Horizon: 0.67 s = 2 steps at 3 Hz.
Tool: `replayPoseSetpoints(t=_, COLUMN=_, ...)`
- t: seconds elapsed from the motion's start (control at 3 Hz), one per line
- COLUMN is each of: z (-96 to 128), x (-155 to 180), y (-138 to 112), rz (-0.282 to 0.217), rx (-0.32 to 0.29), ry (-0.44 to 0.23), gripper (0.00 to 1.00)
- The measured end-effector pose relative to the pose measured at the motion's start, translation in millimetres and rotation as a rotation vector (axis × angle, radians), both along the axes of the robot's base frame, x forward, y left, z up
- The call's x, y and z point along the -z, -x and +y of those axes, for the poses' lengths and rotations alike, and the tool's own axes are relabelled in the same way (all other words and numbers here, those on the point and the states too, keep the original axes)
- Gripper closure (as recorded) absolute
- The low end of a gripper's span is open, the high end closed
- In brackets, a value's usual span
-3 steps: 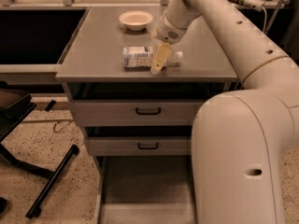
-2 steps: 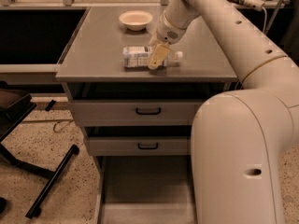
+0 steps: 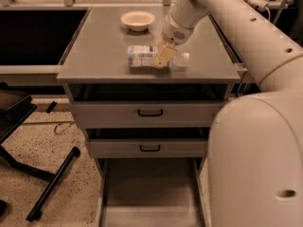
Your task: Place blue plastic bottle into bottom drawer
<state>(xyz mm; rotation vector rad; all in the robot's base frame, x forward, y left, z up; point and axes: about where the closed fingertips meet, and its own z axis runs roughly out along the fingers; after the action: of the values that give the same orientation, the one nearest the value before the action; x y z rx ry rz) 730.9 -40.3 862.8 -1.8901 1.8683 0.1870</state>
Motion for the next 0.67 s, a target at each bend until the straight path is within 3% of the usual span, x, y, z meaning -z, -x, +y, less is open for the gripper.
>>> replayPoseSetpoints(t=0.33, z=-17.6, x=-37.3, y=39.8, rz=-0.069, rx=0.042, ry=-0.027, gripper=1.00)
replayPoseSetpoints(t=0.67, z=-31.2, x=-65.8, y=83.9, rz=-0.153, rx=0.100, ry=-0.098, gripper=1.00)
